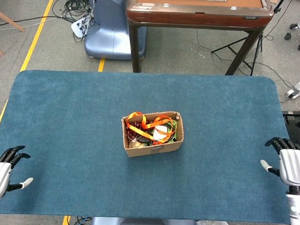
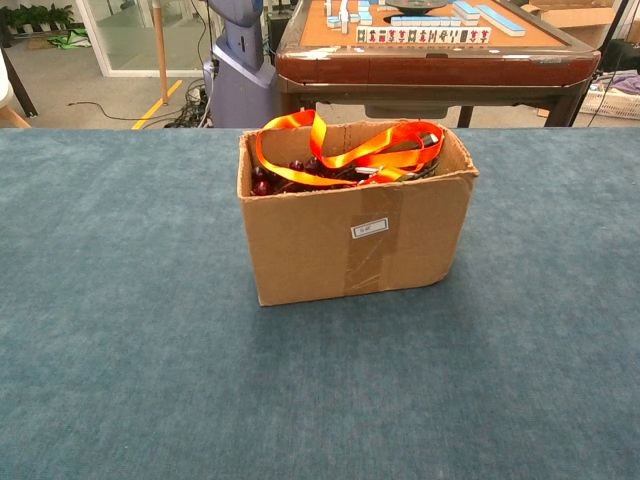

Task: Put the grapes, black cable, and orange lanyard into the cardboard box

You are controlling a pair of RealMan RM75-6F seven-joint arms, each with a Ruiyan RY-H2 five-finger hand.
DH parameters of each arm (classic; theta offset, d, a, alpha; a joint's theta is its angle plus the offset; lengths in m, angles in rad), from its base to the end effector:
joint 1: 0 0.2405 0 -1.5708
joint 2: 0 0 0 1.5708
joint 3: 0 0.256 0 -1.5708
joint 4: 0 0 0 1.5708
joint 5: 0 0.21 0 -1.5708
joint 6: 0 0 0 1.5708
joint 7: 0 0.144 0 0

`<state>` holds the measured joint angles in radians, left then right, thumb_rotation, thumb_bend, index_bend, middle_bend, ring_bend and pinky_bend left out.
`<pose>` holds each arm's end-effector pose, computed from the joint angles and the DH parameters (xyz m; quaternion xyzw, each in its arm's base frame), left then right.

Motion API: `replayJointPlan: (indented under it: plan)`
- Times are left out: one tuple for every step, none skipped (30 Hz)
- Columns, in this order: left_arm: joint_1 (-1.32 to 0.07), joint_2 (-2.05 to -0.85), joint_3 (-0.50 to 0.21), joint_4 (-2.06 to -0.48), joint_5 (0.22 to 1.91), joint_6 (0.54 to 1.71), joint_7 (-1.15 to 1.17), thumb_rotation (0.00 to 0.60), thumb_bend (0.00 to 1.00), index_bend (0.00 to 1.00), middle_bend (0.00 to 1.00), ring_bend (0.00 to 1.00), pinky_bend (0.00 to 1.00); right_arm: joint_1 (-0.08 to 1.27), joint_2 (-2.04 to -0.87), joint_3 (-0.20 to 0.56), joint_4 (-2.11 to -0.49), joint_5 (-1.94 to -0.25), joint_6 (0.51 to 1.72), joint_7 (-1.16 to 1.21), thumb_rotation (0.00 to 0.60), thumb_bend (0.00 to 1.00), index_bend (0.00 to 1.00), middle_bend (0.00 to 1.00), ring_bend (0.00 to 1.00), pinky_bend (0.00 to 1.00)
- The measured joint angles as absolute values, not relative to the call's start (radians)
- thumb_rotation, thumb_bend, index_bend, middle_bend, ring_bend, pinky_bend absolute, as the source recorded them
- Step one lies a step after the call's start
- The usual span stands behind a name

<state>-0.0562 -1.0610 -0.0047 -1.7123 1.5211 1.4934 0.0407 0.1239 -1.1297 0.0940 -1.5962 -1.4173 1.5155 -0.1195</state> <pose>-0.3008 0.1616 0.1623 -0.6026 -0.4025 -0.3737 0.5790 -0.3109 -0.2019 0.1722 0.5817 -0.3378 0.3720 0.6396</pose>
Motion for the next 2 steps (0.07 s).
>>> replayJointPlan:
  plan:
    - [-0.057,-1.061,-0.005,-1.712,1.519,1.489,0.040,0.600,0.01,0.34,0.18,0.15,0.38,0.124,-1.131,0.094,-1.596,-1.422,1.516,-0.121,0.600,0.00,0.43,0.36,0.31,0.43]
    - [-0.058,-1.061,-0.004,-1.713,1.517,1.485,0.040,0.600,0.01,0.34,0.18,0.15,0.38,0.124,-1.133,0.094,-1.595,-1.425,1.515,-0.122,0.600,0.00,0.43,0.36,0.31,0.43]
